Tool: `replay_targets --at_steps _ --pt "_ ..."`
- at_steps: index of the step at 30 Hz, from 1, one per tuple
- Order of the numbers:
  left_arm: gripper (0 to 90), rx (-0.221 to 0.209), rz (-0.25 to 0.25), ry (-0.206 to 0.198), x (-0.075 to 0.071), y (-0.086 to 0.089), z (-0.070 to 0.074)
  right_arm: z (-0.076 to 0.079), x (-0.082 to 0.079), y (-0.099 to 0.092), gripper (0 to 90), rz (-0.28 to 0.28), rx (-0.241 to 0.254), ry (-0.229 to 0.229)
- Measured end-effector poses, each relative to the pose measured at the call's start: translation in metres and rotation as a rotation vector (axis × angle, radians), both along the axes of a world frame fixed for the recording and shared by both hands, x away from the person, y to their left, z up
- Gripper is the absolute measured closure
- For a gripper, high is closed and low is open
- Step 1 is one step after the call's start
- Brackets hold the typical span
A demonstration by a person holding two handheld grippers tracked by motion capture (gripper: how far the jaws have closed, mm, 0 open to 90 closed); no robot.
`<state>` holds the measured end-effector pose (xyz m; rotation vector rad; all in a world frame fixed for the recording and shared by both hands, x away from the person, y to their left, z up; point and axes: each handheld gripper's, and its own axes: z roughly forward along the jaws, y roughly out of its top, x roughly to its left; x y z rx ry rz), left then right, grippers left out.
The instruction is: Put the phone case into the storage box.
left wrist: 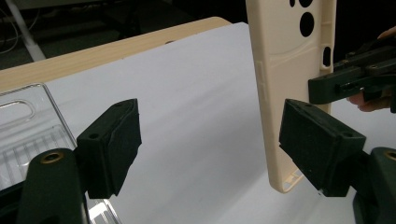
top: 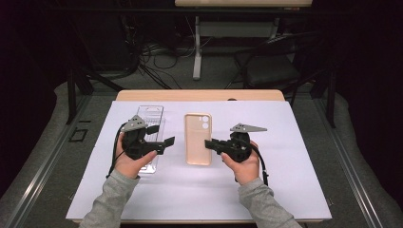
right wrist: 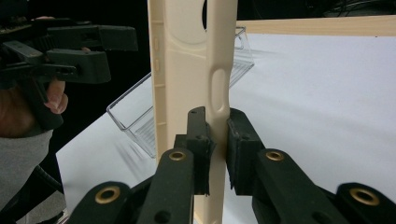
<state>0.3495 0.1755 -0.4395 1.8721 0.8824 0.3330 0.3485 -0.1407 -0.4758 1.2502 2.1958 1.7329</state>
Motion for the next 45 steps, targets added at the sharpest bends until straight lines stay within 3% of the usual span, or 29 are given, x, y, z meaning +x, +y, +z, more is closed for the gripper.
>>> replay_targets --at_steps 17,26,45 --pt "21.3 0.028 0.008 -0.04 -0.005 0.0 0.007 -0.002 -0.007 0.013 81.4 0.022 -0.035 -0.028" --pt "21.8 0.035 0.008 -0.083 -0.012 0.0 0.016 -0.003 -0.01 0.019 81.4 0.039 -0.046 -0.039" --pt "36.5 0.157 0.006 -0.208 -0.024 -0.009 0.025 -0.006 -0.02 0.035 81.3 0.076 -0.098 -0.067"
